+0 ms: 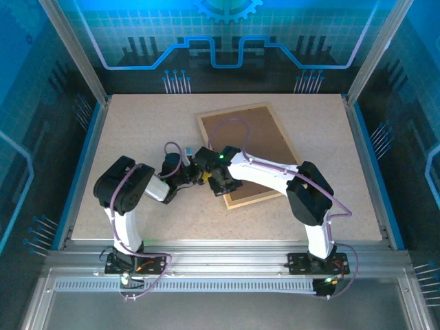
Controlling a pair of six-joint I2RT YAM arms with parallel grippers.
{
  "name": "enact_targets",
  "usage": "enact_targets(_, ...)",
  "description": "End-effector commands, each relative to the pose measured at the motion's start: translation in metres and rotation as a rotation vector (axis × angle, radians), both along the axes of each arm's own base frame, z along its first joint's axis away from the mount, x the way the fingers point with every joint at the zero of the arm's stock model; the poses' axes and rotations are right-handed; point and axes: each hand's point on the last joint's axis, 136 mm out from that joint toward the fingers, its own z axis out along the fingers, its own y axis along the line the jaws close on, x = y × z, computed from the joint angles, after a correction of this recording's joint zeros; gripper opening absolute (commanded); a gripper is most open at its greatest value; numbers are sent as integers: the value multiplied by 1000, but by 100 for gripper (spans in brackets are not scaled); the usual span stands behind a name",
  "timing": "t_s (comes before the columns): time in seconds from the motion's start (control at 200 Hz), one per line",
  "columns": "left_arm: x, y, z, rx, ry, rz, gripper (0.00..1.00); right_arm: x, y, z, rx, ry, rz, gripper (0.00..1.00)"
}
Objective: Put the photo into the frame
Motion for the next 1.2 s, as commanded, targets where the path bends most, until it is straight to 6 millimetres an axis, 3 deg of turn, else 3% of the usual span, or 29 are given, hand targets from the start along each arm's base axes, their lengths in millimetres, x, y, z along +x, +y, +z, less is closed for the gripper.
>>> enact_targets(0.0, -7, -17, -16, -6, 44, -26, 83, 7, 15, 35, 75, -64, 12, 16)
enact_targets(0.966, -7, -27, -8, -72, -24, -32, 48, 2, 25, 19, 68, -36, 41, 21)
enact_targets(1.196, -7, -27, -7, -76, -24, -32, 39, 3, 28, 21, 76, -41, 48, 28)
